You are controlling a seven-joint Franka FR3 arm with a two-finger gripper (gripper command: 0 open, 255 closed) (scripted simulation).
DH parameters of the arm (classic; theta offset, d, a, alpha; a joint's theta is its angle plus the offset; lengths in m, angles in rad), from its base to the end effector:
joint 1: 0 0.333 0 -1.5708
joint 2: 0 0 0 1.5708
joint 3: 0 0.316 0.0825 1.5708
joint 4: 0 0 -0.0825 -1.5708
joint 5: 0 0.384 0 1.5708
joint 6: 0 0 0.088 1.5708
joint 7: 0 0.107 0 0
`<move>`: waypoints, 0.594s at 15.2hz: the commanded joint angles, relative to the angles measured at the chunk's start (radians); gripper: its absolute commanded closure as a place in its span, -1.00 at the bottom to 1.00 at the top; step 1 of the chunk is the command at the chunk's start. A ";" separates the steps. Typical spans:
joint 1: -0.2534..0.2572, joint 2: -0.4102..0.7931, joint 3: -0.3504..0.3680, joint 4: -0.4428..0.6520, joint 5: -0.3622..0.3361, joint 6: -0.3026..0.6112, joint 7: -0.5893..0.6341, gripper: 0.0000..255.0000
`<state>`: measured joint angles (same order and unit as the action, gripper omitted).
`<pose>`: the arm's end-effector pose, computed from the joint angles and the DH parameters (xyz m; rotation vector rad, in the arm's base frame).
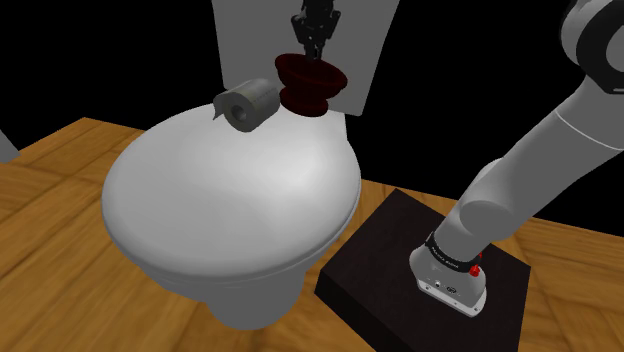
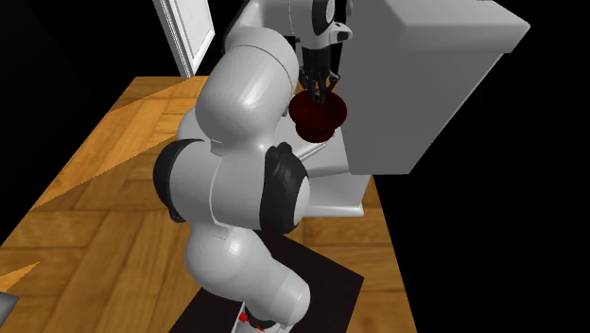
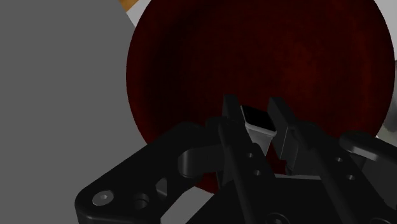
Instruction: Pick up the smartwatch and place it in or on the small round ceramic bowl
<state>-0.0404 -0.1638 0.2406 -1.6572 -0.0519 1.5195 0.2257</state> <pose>0.4876 0.1046 0.6633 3.0565 -0.0480 0.0613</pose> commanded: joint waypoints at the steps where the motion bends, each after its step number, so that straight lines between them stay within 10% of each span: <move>1: 0.000 -0.008 -0.001 -0.036 0.002 0.029 0.001 1.00; 9: 0.001 -0.021 -0.002 -0.092 0.005 0.072 0.002 1.00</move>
<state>-0.0398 -0.1843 0.2389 -1.7483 -0.0473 1.5912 0.2276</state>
